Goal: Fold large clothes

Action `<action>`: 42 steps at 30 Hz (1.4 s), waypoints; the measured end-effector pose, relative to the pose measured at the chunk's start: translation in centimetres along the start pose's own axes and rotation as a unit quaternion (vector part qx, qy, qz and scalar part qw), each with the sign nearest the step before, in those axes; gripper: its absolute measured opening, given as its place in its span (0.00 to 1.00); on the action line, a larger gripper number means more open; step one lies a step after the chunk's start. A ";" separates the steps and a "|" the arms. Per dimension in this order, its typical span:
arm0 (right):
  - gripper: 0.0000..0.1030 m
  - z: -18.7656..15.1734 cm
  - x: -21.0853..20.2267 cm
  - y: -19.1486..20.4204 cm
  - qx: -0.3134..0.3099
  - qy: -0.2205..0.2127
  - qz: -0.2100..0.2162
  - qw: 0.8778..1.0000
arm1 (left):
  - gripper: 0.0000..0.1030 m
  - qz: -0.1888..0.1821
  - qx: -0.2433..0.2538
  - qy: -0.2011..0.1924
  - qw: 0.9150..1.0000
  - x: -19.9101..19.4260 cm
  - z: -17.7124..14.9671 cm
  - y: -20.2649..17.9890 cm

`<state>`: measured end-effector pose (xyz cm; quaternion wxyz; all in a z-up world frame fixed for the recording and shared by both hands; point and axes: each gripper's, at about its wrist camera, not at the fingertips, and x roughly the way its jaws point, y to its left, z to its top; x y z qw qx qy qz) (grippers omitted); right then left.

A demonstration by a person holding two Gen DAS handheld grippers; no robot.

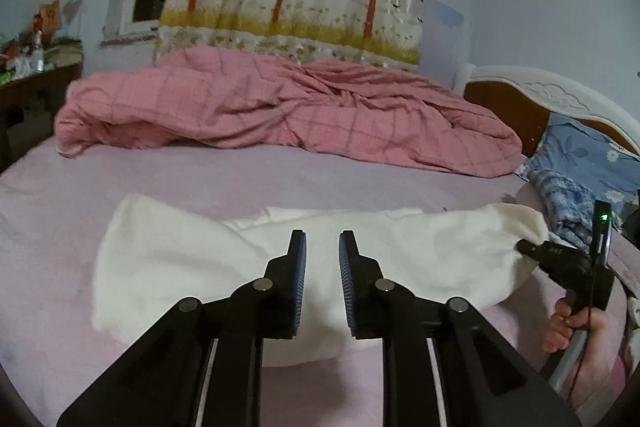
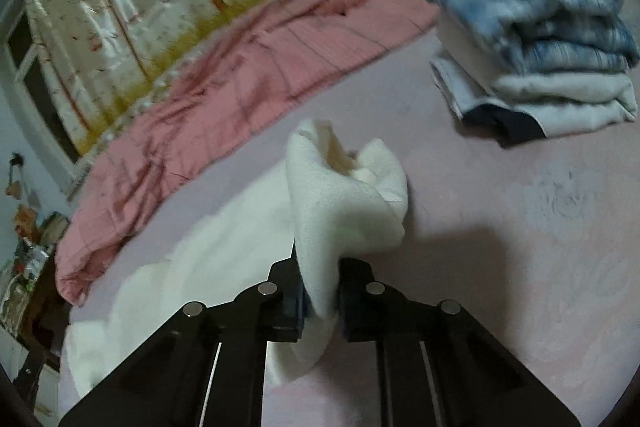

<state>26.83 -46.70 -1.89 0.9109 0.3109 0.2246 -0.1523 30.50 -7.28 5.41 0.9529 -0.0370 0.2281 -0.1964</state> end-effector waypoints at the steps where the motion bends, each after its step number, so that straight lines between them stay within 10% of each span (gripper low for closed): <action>1: 0.13 0.0 -0.3 0.3 -0.004 -0.004 0.005 1.000 | 0.16 -0.002 -0.004 -0.002 1.000 -0.6 0.2 0.5; 8: 0.13 -2.6 -3.8 8.1 -0.150 -0.059 0.028 0.987 | 0.16 0.002 -0.013 -0.007 1.000 -4.3 -0.6 4.4; 17: 0.13 -9.8 -2.4 21.9 -0.350 -0.035 -0.011 0.936 | 0.16 0.000 -0.034 0.012 0.999 -3.9 -2.6 7.2; 25: 0.26 -17.7 -1.3 25.9 -0.489 0.000 0.002 0.872 | 0.16 -0.013 -0.069 0.016 0.997 -4.5 -3.0 8.7; 29: 0.26 -16.8 -2.1 24.3 -0.475 0.030 0.061 0.877 | 0.17 -0.058 -0.066 0.021 0.996 -4.5 -2.7 8.5; 34: 0.33 -14.7 -1.8 22.1 -0.403 0.061 0.147 0.901 | 0.50 -0.090 -0.039 0.023 0.995 -3.2 -0.8 4.5; 42: 0.35 -12.7 -0.6 18.9 -0.289 0.103 0.248 0.919 | 0.67 -0.089 -0.098 0.153 0.979 8.5 3.5 0.6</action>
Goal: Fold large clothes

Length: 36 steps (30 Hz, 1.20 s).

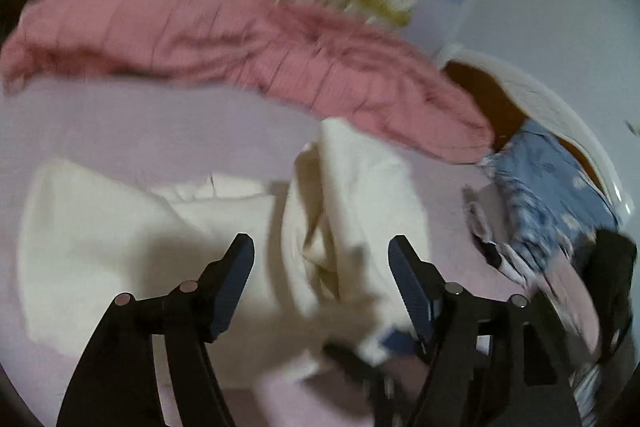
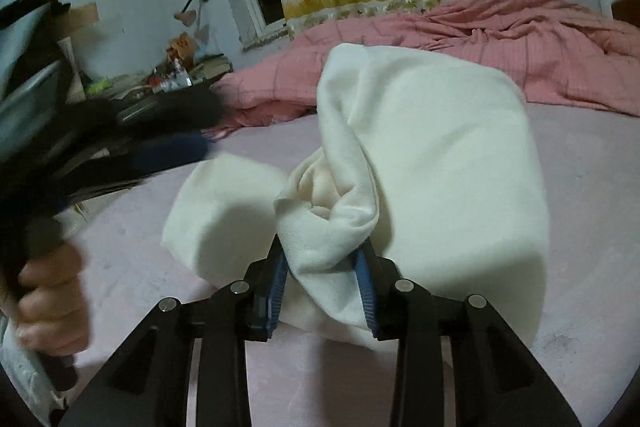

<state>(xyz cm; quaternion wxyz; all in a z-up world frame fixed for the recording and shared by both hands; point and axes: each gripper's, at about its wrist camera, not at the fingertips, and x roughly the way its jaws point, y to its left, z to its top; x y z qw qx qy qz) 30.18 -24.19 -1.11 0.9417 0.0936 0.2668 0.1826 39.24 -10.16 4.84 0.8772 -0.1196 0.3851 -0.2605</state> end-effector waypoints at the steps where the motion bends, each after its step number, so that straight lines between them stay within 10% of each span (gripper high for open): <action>1: 0.35 0.1 0.2 0.1 -0.001 0.000 -0.001 1.000 | 0.67 0.019 -0.013 0.020 1.000 1.2 0.3 0.1; 10: 0.37 -0.2 -0.2 -0.1 0.004 -0.004 0.003 1.000 | 0.66 -0.021 -0.060 0.052 0.997 4.6 0.3 0.3; 13: 0.37 -0.2 -0.5 -0.4 0.009 -0.005 0.003 1.000 | 0.24 -0.017 -0.055 0.067 0.996 5.4 0.6 0.5; 17: 0.38 0.4 -1.6 -0.8 0.027 -0.001 -0.004 1.000 | 0.15 0.000 -0.015 0.045 0.999 4.2 0.2 -0.3; 24: 0.58 2.6 -5.9 -1.0 0.021 -0.079 -0.150 0.985 | 0.15 0.025 0.001 0.015 1.000 2.4 -1.3 0.1; 29: 0.59 1.7 -2.4 -4.4 0.061 -0.001 -0.125 0.990 | 0.22 0.035 -0.007 0.016 0.999 4.2 -2.6 1.8; 32: 0.67 1.5 -1.3 -4.5 0.042 0.005 -0.131 0.990 | 0.53 0.083 0.027 -0.017 0.996 4.9 -3.6 1.9; 36: 0.70 1.2 -1.0 -4.4 0.030 0.006 -0.133 0.991 | 0.54 0.082 0.046 -0.044 0.995 3.1 -4.2 2.1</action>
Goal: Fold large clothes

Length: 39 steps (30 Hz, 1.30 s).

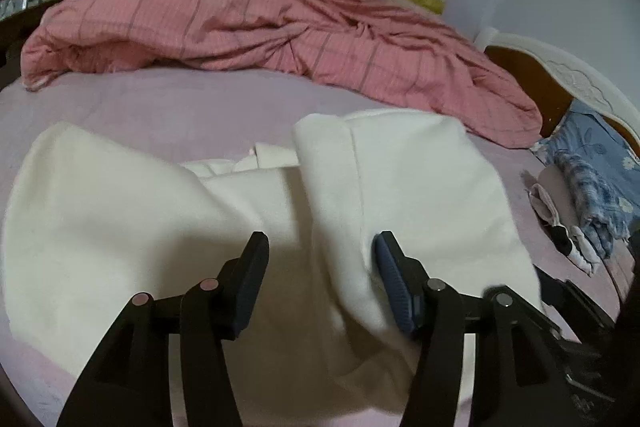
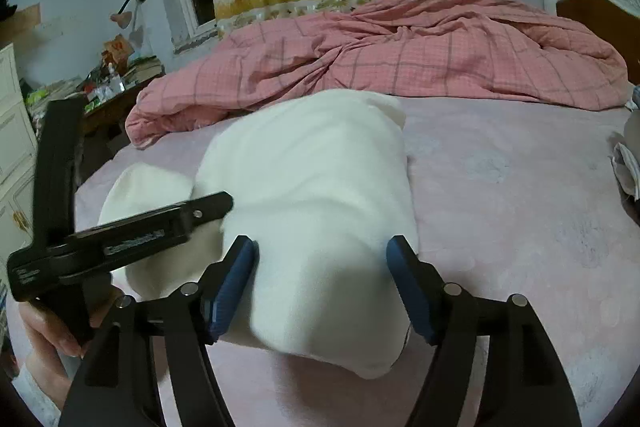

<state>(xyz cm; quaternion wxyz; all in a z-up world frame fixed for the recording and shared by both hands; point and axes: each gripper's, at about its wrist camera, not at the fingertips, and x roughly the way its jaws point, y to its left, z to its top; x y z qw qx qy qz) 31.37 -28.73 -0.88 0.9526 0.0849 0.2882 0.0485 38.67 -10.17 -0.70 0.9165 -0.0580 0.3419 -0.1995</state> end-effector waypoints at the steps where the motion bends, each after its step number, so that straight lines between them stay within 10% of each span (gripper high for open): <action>1: 0.70 -0.1 0.0 0.1 0.000 -0.003 -0.005 1.000 | 0.55 0.010 0.008 -0.007 1.000 -0.7 0.0 0.1; 11: 0.73 -0.2 0.1 0.8 -0.008 -0.016 -0.029 0.999 | 0.85 0.045 -0.074 -0.034 0.996 -8.8 -2.9 5.3; 14: 0.79 -0.3 0.3 1.4 -0.024 -0.013 -0.037 0.999 | 0.88 0.105 -0.111 -0.012 0.988 -9.4 -4.5 7.3; 22: 0.98 -0.4 1.0 2.8 -0.058 0.007 -0.046 0.997 | 0.88 0.007 -0.236 0.068 0.969 -5.4 -6.7 13.1; 29: 1.00 0.3 1.7 3.4 -0.054 0.037 -0.062 0.996 | 0.88 0.035 -0.245 0.026 0.969 -3.0 -4.6 13.8; 31: 1.00 0.8 1.9 3.5 -0.050 0.050 -0.064 0.995 | 0.83 0.052 -0.245 0.010 0.968 -2.6 -4.2 14.3; 33: 1.00 1.2 2.2 3.8 -0.051 0.064 -0.072 0.994 | 0.40 0.082 -0.254 0.001 0.964 -2.6 -4.1 14.8; 35: 1.00 1.1 2.0 4.2 -0.059 0.064 -0.081 0.993 | 0.21 0.069 -0.254 -0.013 0.965 -3.1 -4.3 15.0; 39: 1.00 0.4 1.8 4.3 -0.074 0.054 -0.088 0.992 | 0.13 0.081 -0.175 -0.069 0.979 -5.8 -3.5 12.2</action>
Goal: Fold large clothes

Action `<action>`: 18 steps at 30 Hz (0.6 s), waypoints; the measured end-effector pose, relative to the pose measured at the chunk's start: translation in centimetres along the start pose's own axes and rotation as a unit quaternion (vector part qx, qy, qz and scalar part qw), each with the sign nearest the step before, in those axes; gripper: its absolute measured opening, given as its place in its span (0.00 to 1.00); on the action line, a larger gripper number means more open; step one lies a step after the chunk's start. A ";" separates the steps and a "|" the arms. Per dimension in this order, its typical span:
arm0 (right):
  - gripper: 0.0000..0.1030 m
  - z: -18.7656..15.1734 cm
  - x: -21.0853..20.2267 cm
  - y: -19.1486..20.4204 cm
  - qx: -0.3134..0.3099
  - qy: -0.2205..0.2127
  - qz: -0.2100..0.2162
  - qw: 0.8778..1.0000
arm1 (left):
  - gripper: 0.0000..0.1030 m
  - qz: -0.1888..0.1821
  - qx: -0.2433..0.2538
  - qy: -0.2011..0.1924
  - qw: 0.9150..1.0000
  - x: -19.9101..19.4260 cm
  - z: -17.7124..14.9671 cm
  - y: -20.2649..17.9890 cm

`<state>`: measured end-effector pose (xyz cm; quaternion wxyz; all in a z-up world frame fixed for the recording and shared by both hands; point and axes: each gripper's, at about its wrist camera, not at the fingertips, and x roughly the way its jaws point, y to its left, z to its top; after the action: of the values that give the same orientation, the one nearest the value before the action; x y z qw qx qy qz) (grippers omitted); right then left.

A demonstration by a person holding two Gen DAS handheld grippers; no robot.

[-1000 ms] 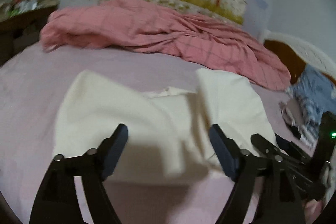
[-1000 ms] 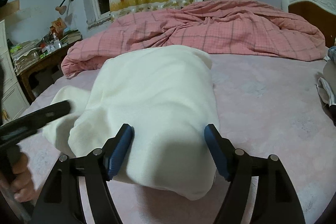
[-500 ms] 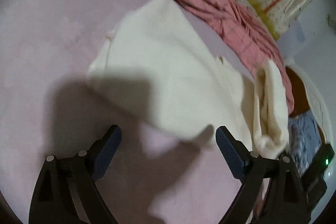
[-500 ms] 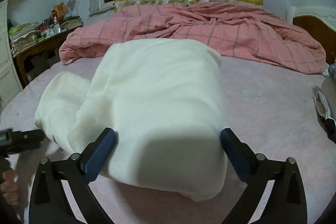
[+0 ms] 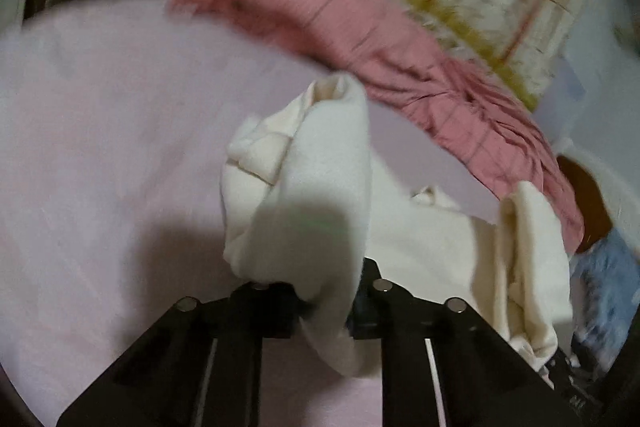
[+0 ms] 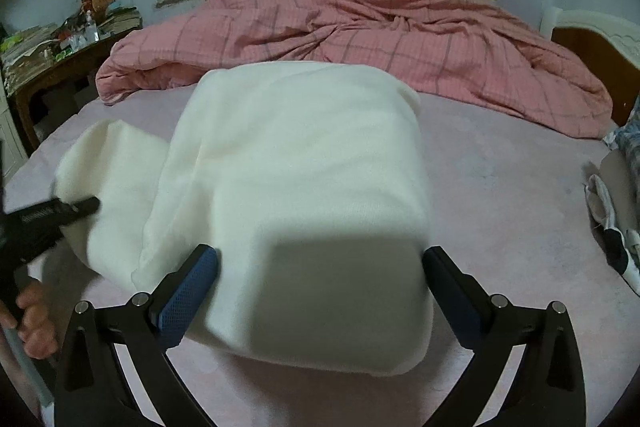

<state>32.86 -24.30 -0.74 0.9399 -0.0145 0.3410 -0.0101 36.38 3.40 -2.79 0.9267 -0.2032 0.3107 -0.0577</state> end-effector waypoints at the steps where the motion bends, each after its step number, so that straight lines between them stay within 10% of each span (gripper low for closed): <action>1: 1.00 0.0 0.0 0.0 -0.005 0.001 0.001 1.000 | 0.10 -0.004 0.021 -0.016 1.000 -0.8 0.1 -1.0; 8: 1.00 0.2 0.5 -0.2 -0.013 0.017 0.009 1.000 | 0.09 -0.119 0.120 -0.073 0.983 -6.2 1.1 -8.9; 18: 1.00 1.1 1.1 -4.2 0.042 0.040 0.080 0.995 | 0.09 -0.271 0.176 -0.048 0.945 -7.1 -1.6 -15.6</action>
<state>34.39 -28.51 -0.51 0.9231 0.0526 0.3777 0.0503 30.06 -9.64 6.42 0.9108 -0.1163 0.1842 -0.3507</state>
